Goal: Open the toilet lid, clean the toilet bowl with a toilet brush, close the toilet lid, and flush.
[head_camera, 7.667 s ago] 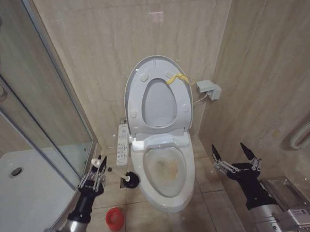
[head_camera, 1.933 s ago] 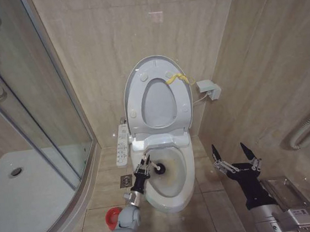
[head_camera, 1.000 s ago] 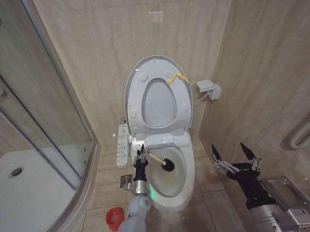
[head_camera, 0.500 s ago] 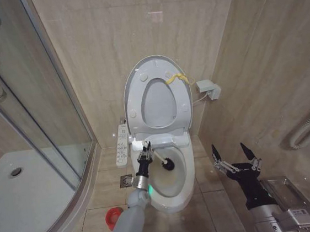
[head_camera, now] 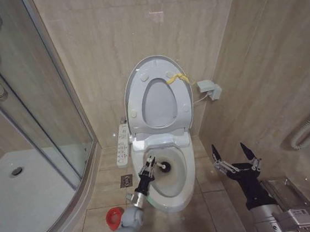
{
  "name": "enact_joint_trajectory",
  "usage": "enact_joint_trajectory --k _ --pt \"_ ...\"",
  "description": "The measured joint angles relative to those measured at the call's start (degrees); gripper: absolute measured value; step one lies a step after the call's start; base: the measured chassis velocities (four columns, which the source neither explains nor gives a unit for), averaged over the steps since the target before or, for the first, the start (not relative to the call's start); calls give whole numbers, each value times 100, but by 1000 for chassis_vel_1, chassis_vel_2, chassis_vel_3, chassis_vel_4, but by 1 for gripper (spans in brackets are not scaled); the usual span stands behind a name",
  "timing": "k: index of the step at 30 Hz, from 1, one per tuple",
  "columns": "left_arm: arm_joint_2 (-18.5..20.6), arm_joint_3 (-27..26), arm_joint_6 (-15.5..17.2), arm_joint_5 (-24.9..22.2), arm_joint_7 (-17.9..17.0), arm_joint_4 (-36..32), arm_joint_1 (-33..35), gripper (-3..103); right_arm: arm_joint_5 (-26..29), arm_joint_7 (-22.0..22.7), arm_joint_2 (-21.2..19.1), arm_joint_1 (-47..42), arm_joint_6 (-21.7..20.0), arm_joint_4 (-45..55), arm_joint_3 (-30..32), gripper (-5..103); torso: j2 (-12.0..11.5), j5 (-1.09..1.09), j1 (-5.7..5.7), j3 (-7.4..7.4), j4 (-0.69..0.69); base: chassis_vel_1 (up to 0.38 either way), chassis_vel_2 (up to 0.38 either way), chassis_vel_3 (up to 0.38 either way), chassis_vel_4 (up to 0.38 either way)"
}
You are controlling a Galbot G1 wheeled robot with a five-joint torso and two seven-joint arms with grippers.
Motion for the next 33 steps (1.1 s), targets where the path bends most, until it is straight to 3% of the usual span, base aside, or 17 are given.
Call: enact_joint_trajectory --k 1,4,5,8,12,17,23,27,33 --pt "0 0 0 0 0 0 0 21 0 0 0 0 0 0 0 100 0 0 0 0 0 0 0 0 0" --pt "221 158 397 -712 -575 -698 342 21 0 0 0 0 0 0 0 100 0 1 0 0 0 0 0 0 0" --pt "221 158 397 -712 -575 -698 342 21 0 0 0 0 0 0 0 100 0 1 0 0 0 0 0 0 0" --pt "211 199 664 -1545 -924 -1162 547 21 0 0 0 0 0 0 0 100 0 2 0 0 0 0 0 0 0" --pt "109 203 750 -2000 -980 -1282 565 21 0 0 0 0 0 0 0 100 0 2 0 0 0 0 0 0 0" --pt "-307 122 699 -2680 -627 -1073 302 21 0 0 0 0 0 0 0 100 0 3 0 0 2 0 0 0 0" --pt "-589 -2 583 -2727 -349 -739 114 21 0 0 -1 0 0 0 0 100 0 3 0 0 2 0 0 0 0" --pt "-766 -95 428 -2382 50 -99 -105 21 0 0 0 0 0 0 0 100 0 4 0 0 3 0 0 0 0" --pt "-845 -107 240 -1713 320 366 -211 21 0 0 0 0 0 0 0 100 0 4 0 -1 3 0 0 0 0"
